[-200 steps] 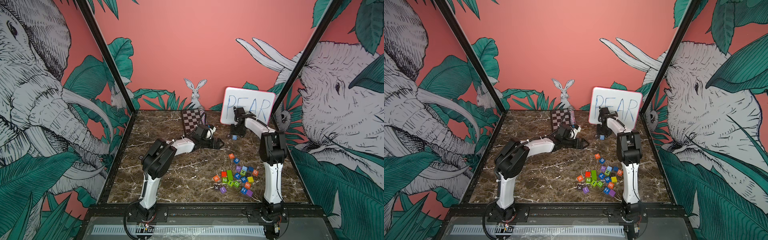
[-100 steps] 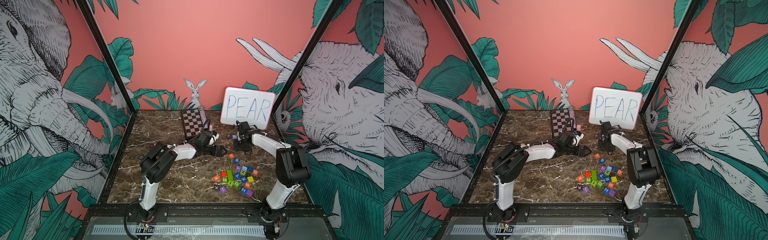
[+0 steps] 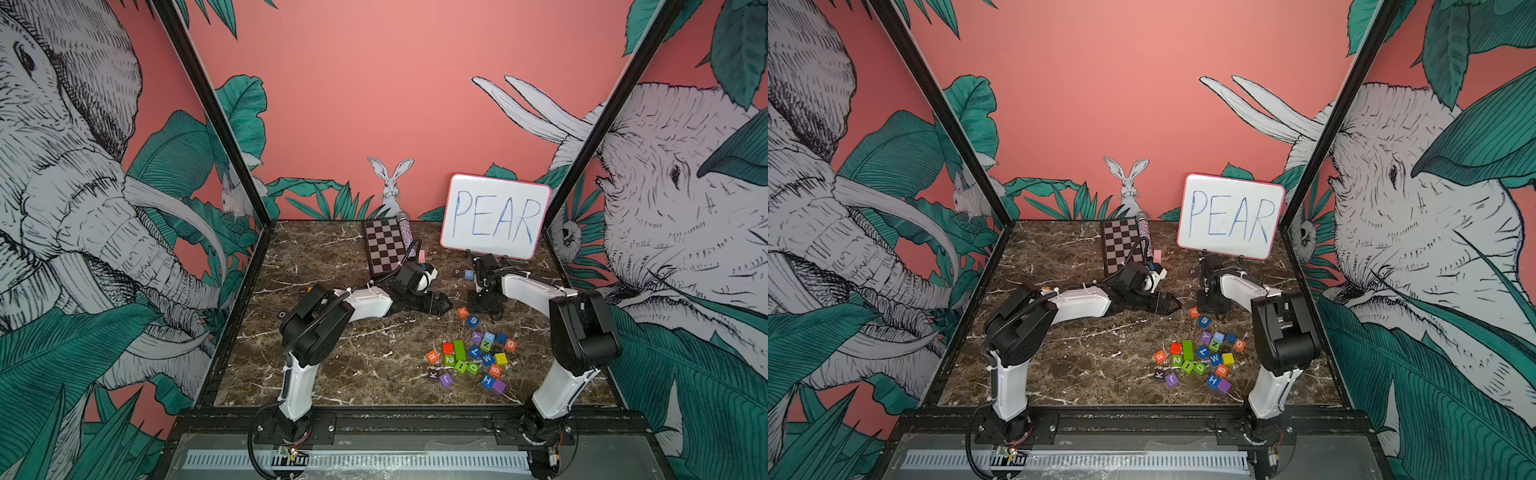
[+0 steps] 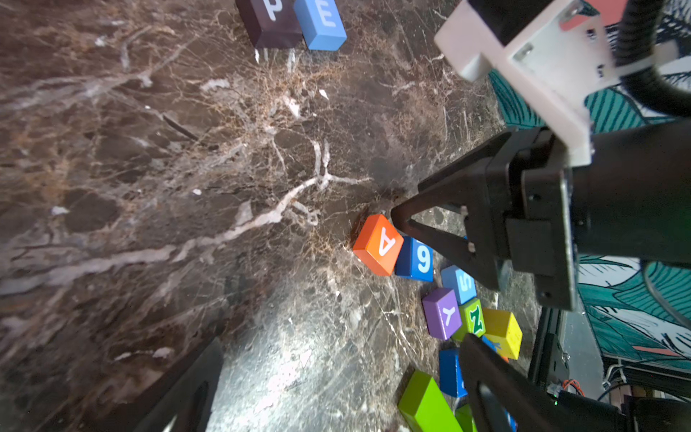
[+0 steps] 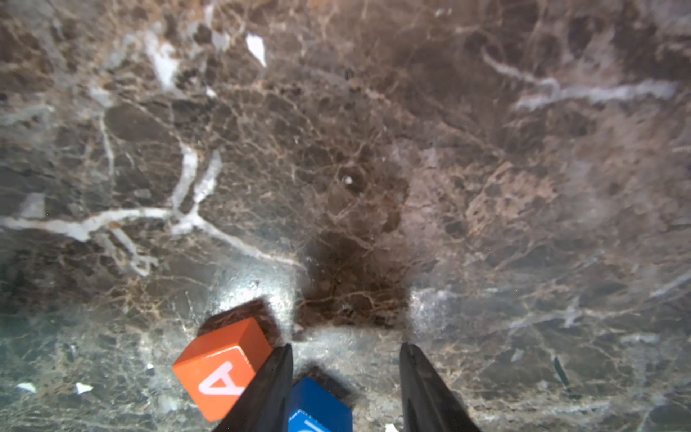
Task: Spell the uppercase word “pear” with letter blocks
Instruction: Place the letter block at the center of the board, then pick up the letter block from the center of the board.
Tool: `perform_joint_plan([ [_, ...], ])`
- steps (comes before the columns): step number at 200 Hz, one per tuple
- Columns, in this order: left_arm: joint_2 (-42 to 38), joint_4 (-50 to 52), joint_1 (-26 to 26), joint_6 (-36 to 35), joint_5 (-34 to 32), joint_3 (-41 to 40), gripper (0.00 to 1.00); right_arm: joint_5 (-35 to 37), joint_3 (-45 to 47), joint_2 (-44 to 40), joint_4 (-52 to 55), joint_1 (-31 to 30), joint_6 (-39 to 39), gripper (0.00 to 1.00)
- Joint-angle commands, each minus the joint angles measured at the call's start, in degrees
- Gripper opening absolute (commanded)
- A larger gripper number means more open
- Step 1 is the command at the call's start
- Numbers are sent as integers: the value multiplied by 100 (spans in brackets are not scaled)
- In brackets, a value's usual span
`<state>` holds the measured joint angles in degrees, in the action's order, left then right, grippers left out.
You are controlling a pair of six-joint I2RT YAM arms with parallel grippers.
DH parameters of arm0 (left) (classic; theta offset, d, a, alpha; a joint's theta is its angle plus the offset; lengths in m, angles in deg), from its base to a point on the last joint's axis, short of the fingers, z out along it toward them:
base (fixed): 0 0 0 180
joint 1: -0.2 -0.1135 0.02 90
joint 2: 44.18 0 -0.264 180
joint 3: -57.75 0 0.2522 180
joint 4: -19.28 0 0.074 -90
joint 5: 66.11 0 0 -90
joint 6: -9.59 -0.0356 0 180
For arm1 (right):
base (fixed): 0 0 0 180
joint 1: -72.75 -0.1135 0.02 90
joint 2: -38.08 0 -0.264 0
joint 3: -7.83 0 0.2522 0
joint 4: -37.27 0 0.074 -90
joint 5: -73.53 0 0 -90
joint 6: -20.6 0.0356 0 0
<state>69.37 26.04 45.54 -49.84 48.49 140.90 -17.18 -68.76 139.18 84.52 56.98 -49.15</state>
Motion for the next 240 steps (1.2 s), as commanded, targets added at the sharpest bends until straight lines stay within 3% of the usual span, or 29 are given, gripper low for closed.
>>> perform_joint_plan([
  [1,-35,144,17,-79,-21,151,99,9,-7,30,-2,-47,-87,48],
  [182,-237,-119,-94,46,-26,-168,99,30,45,-132,103,-488,-251,49],
  [240,-612,-153,-197,68,597,-708,99,-8,241,-884,348,-723,-577,51],
])
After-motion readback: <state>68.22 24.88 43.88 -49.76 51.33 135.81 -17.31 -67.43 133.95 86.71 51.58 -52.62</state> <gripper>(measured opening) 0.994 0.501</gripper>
